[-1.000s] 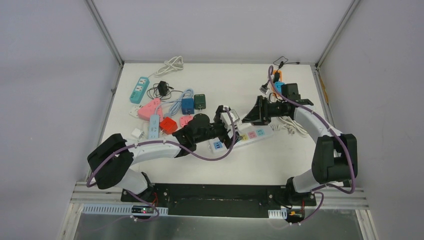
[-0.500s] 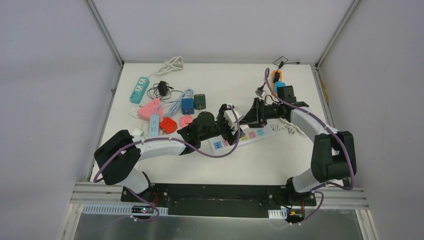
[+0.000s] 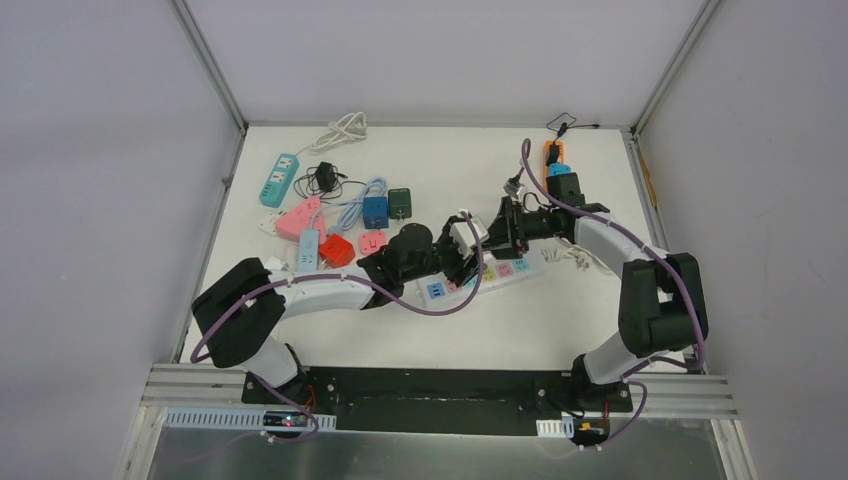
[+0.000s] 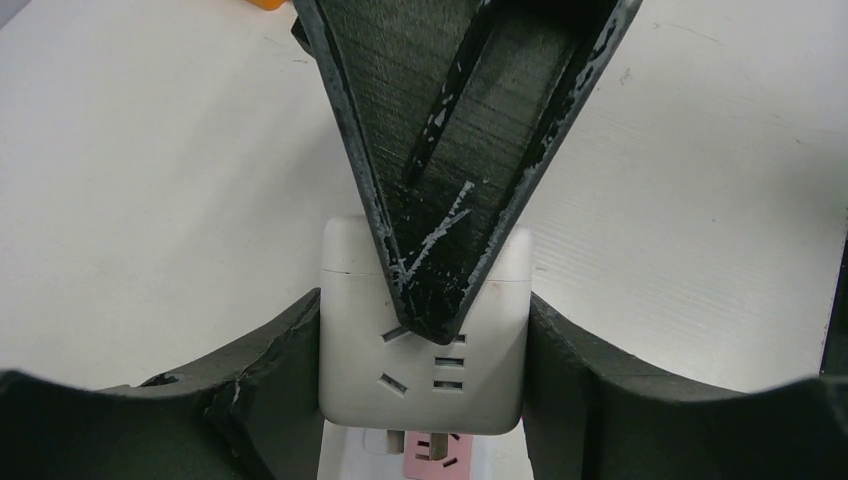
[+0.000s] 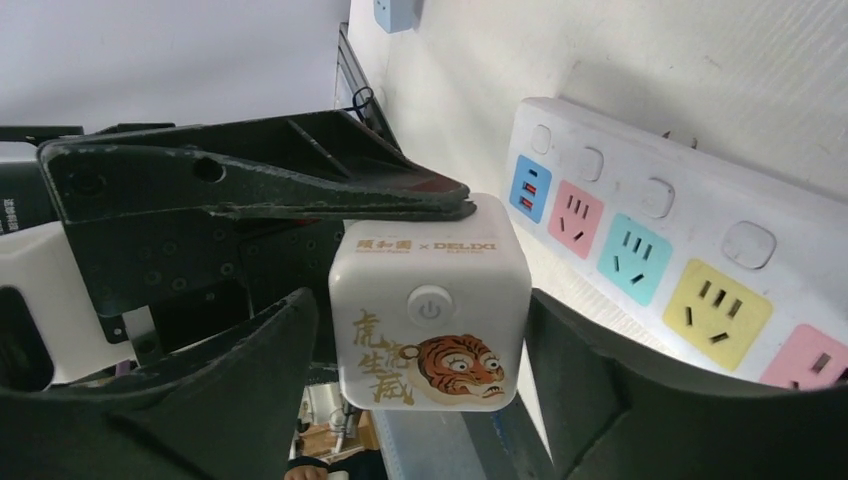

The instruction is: Pull the plug off the socket

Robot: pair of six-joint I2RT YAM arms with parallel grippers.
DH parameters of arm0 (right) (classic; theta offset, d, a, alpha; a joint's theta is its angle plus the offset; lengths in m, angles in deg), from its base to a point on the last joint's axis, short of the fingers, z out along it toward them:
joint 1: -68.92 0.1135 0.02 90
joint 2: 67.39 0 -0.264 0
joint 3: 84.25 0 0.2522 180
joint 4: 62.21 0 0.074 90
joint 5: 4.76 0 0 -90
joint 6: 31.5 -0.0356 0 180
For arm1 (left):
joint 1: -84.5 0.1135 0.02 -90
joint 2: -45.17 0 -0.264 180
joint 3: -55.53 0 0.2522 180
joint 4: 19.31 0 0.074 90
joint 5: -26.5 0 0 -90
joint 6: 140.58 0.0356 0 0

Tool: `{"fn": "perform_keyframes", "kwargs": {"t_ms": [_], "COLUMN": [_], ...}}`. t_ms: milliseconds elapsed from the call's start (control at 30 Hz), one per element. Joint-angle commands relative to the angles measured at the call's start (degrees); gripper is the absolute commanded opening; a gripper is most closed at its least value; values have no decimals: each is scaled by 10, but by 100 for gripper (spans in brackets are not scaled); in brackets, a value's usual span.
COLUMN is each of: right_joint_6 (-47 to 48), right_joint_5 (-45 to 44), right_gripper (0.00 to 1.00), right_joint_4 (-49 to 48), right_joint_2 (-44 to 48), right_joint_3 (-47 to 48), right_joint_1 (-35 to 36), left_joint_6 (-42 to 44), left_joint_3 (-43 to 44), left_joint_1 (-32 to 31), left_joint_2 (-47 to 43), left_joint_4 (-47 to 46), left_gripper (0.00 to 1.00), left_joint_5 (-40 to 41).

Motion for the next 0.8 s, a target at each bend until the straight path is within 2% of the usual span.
{"fn": "perform_keyframes", "kwargs": {"t_ms": [0, 100, 300, 433, 567, 767], "right_joint_6": [6, 13, 26, 62, 126, 210], "right_joint_5": [23, 19, 13, 3, -12, -56], "right_gripper": [85, 99, 100, 100, 100, 100], "right_joint_4": [1, 12, 27, 63, 135, 213], "right_joint_2": [1, -3, -9, -14, -26, -42], "right_joint_3": [15, 20, 27, 43, 87, 141], "right_joint_1": [6, 6, 6, 2, -8, -31], "left_joint_6": [-8, -25, -59, -91, -152, -256], "left_joint_3": [-14, -26, -61, -85, -96, -59], "left_joint_1": [3, 10, 26, 40, 77, 144], "left_joint_2": [-27, -35, -57, -92, -147, -212], "left_joint_4": [-21, -20, -16, 22, 128, 399], "left_gripper": [0, 0, 0, 0, 0, 0], "left_joint_5": [-2, -9, -7, 13, 41, 103]}}
